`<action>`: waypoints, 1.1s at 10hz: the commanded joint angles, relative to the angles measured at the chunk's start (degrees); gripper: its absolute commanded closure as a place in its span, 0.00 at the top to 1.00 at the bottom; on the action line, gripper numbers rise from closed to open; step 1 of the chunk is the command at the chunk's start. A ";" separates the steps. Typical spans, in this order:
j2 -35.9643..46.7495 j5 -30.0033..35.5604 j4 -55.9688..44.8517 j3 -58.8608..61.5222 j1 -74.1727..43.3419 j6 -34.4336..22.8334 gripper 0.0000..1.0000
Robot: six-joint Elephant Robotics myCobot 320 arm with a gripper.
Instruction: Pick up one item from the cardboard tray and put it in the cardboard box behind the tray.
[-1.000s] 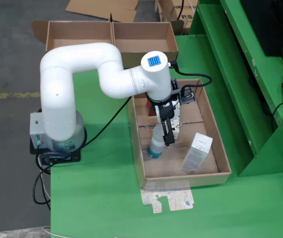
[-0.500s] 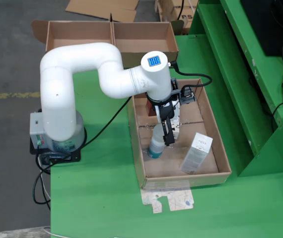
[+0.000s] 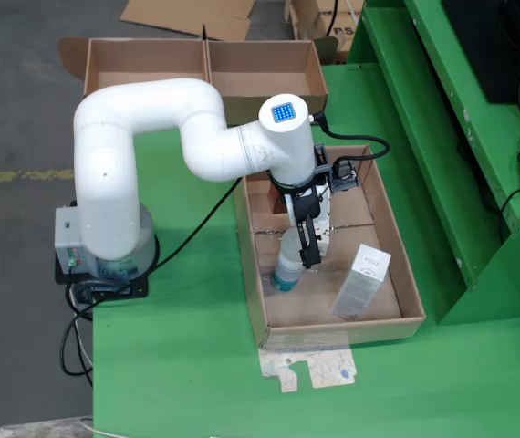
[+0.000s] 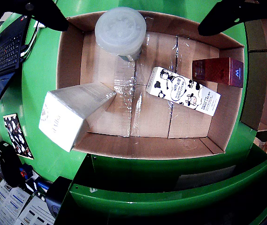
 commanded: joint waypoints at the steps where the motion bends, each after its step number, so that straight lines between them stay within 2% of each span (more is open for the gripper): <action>1: 0.97 0.27 0.62 1.41 0.08 0.00 1.00; 5: 0.43 -1.45 1.18 -1.14 5.27 3.55 1.00; 11: -0.83 -1.65 6.05 -6.20 4.94 4.43 1.00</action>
